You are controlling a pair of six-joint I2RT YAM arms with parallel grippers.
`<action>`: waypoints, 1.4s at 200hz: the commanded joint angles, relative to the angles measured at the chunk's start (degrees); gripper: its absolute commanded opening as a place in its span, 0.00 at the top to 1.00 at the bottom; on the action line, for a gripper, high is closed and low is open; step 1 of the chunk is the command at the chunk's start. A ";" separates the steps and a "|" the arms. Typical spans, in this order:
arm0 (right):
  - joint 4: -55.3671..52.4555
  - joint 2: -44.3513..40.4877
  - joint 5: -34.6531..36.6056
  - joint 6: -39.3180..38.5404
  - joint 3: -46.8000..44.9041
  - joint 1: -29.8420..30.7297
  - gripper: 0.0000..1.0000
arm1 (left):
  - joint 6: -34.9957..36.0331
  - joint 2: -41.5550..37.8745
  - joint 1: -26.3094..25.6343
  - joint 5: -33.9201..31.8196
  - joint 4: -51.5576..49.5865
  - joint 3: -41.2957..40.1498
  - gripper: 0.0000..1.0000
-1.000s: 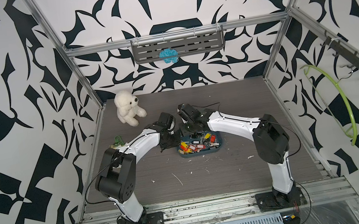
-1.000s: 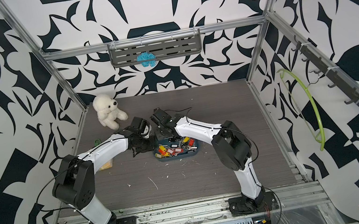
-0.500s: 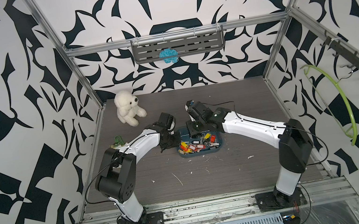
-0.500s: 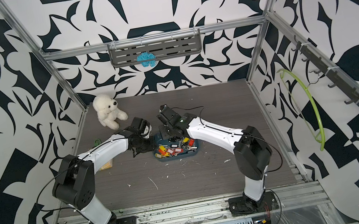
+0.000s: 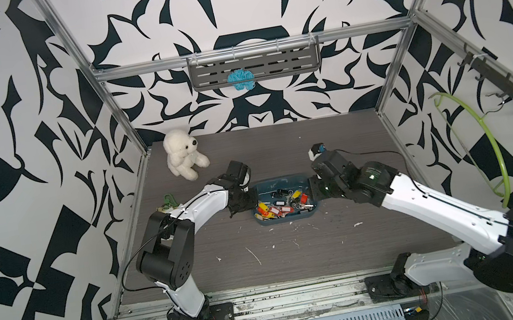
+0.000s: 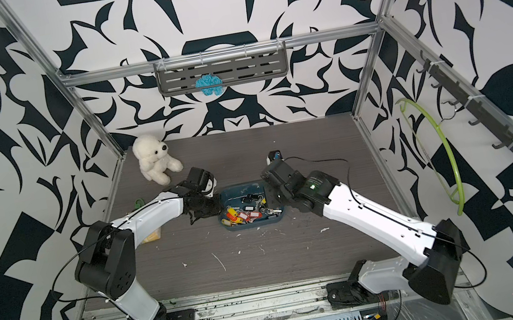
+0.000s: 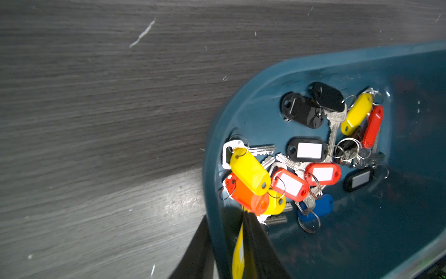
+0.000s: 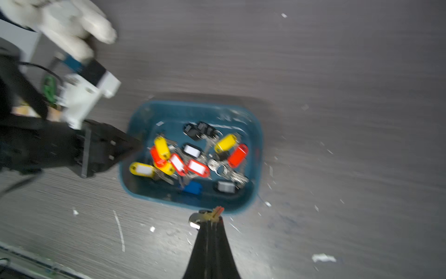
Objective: Take the keys out of the storage box
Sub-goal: Place the key at the center of the board.
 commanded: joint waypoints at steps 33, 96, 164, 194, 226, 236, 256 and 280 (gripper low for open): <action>-11.92 -5.17 4.53 12.32 -9.53 0.16 1.00 | -1.06 0.47 -0.15 -0.66 0.52 -0.49 0.75; -3.75 -1.36 -3.36 14.54 -18.68 -7.86 1.00 | -1.66 0.74 -0.15 -0.94 0.78 -0.50 0.75; 6.18 4.11 -12.74 11.00 -24.03 -16.99 1.00 | -1.78 0.95 -0.15 -0.91 0.85 -0.60 0.75; 7.11 8.59 -12.78 9.33 -22.90 -17.35 0.97 | -1.87 1.17 -0.15 -0.86 0.96 -0.62 0.75; 7.72 11.88 -11.72 8.47 -21.88 -17.40 0.79 | -1.83 1.12 -0.15 -0.86 0.94 -0.66 0.75; 7.64 12.50 -11.23 8.21 -21.57 -17.48 0.71 | -1.79 1.09 -0.15 -0.85 0.86 -0.81 0.75; 7.39 12.90 -10.57 7.72 -20.97 -17.44 0.53 | -1.53 0.96 -0.15 -1.03 0.81 -0.85 0.75; 6.14 12.86 -9.94 7.12 -19.79 -17.53 0.42 | -1.36 0.65 -0.15 -1.37 0.62 -1.07 0.74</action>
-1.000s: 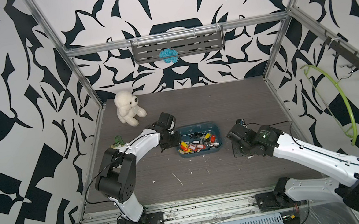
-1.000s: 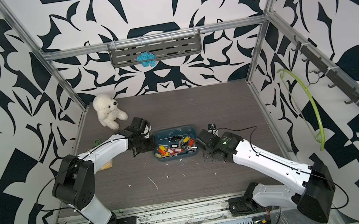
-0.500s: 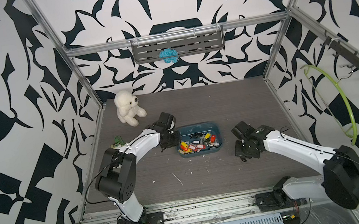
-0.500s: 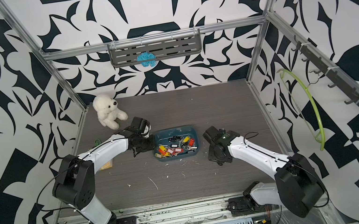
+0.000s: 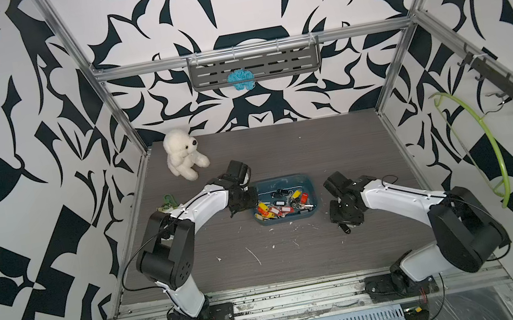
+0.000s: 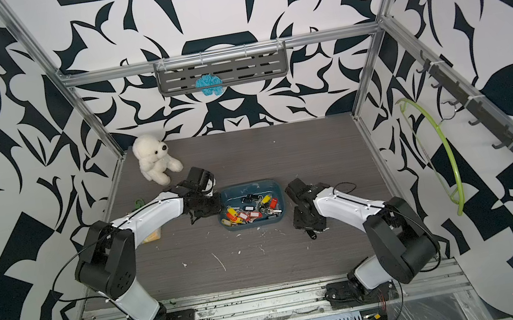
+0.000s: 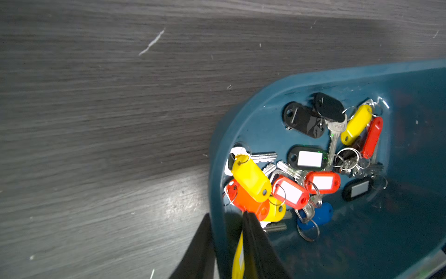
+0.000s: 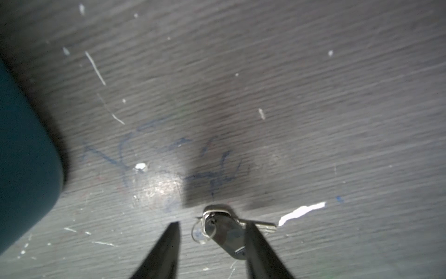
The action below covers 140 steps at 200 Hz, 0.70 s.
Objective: Take the keys out of the storage box
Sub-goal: Place the key at the center of the board.
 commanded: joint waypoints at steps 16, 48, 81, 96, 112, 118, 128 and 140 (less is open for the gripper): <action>-3.55 -1.50 2.27 -1.46 4.13 -0.22 0.42 | 0.40 0.27 -0.13 -0.53 -0.22 -1.20 0.74; -8.62 -4.66 5.37 -2.63 8.97 -0.17 0.45 | 0.40 -0.08 -0.13 -0.62 -0.20 -1.30 0.74; -12.32 -5.54 3.09 -5.46 18.05 0.59 0.52 | 0.42 -0.52 -0.13 -0.71 -0.05 -1.45 0.74; -12.83 -3.76 1.42 -6.66 23.07 2.22 0.54 | 0.35 -0.77 -0.13 -0.71 0.11 -1.48 0.74; -13.03 -0.22 -0.43 -7.75 28.78 4.35 0.54 | 0.34 -0.96 -0.13 -0.83 0.24 -1.47 0.74; -13.05 1.21 -0.98 -8.22 30.73 5.06 0.55 | 0.34 -1.05 -0.13 -0.80 0.33 -1.57 0.74; -12.90 3.66 -1.48 -8.70 33.72 5.90 0.55 | 0.20 -1.14 -0.13 -0.72 0.49 -1.65 0.74; -11.91 6.25 -2.54 -9.19 36.01 6.47 0.56 | 0.20 -1.21 -0.15 -0.71 0.53 -1.65 0.74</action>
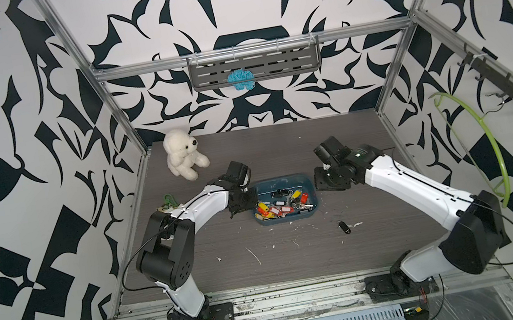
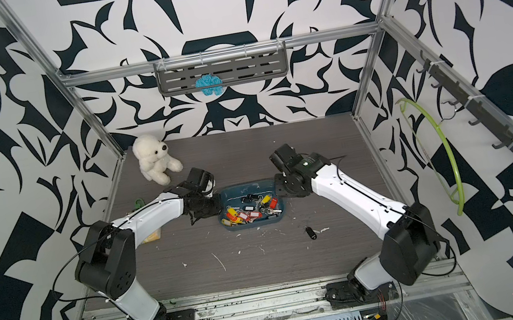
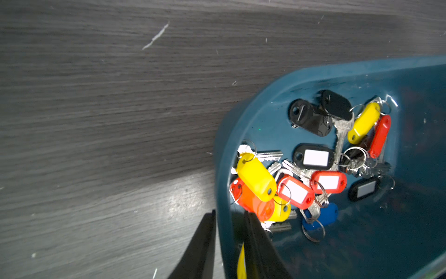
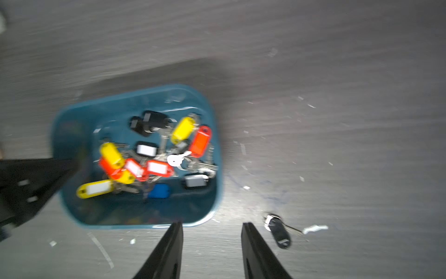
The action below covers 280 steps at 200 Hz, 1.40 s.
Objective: Take the keys out of the storage box
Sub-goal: Place the key at the center of the board, then pick up the key from the storage box.
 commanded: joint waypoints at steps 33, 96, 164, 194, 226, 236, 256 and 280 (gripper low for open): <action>4.17 9.70 -6.18 -2.31 6.62 1.52 0.65 | 0.29 -1.07 -0.13 -0.07 0.70 -1.13 0.74; 10.13 20.87 -9.45 -4.27 9.24 1.42 0.72 | 0.37 -0.46 -0.14 0.50 1.43 -1.07 0.74; 10.52 30.77 -10.82 -6.82 14.90 0.26 0.74 | 0.23 -0.06 -0.13 0.76 1.63 -1.08 0.74; 9.96 31.29 -9.87 -7.74 15.14 -0.75 0.61 | 0.18 0.25 -0.13 0.99 1.63 -1.05 0.74; 8.98 31.02 -8.56 -9.49 15.07 -1.36 0.53 | 0.32 0.55 -0.13 0.94 1.71 -0.91 0.74; 9.02 31.36 -8.69 -9.85 15.11 -1.44 0.53 | 0.33 0.64 -0.13 1.00 1.71 -0.95 0.74; 9.26 32.40 -9.70 -10.44 15.28 -1.52 0.53 | 0.33 0.73 -0.13 1.03 1.71 -1.04 0.74; 9.98 33.29 -10.71 -10.48 15.27 -1.56 0.53 | 0.19 0.65 -0.13 0.97 1.63 -1.10 0.74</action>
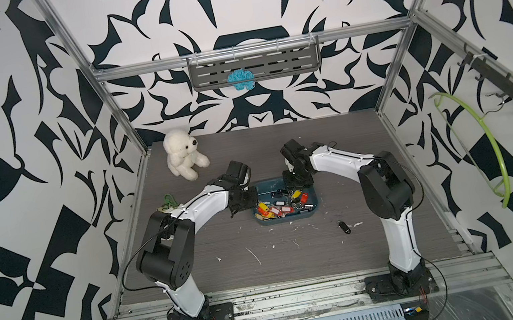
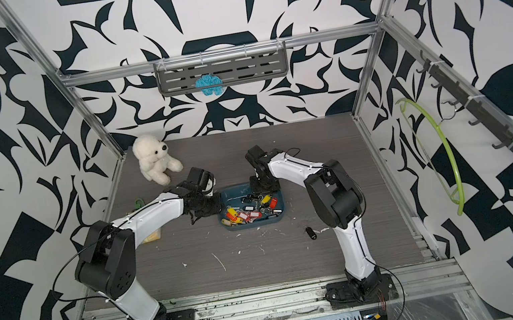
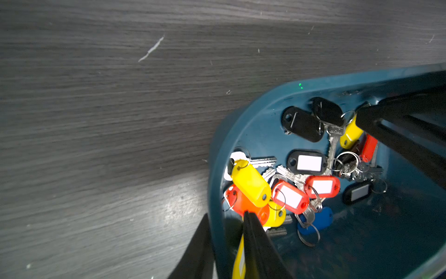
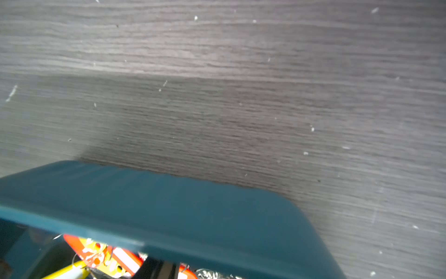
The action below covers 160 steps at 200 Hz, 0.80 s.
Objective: Take the keys out of the storage box
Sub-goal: Pick up the key from the storage box.
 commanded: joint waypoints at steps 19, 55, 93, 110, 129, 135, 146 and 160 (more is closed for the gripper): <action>-0.06 0.42 -1.33 -1.24 2.17 0.15 0.53 | 0.16 0.63 -0.13 0.65 0.03 -1.19 0.74; -0.57 1.14 -1.33 -1.66 1.92 0.14 0.53 | 0.20 0.70 -0.13 0.65 -0.06 -1.03 0.74; -0.85 2.14 -0.96 -2.01 1.58 0.33 0.58 | 0.13 0.91 -0.13 0.70 -0.06 -1.04 0.74; -1.03 2.62 -0.67 -2.29 1.60 0.72 0.60 | 0.07 1.07 -0.13 0.74 -0.15 -1.01 0.74; -1.76 3.46 0.13 -2.93 1.96 1.35 0.62 | 0.14 1.17 -0.13 0.74 -0.15 -1.02 0.74; -2.11 3.74 0.53 -3.11 2.20 1.69 0.63 | 0.07 1.17 -0.14 0.74 -0.15 -0.95 0.74; -2.90 4.36 1.38 -3.65 2.72 2.23 0.63 | 0.03 1.17 -0.15 0.74 -0.15 -1.02 0.74; -3.83 5.12 2.61 -4.36 3.33 2.94 0.64 | -0.01 1.25 -0.13 0.74 -0.15 -1.03 0.74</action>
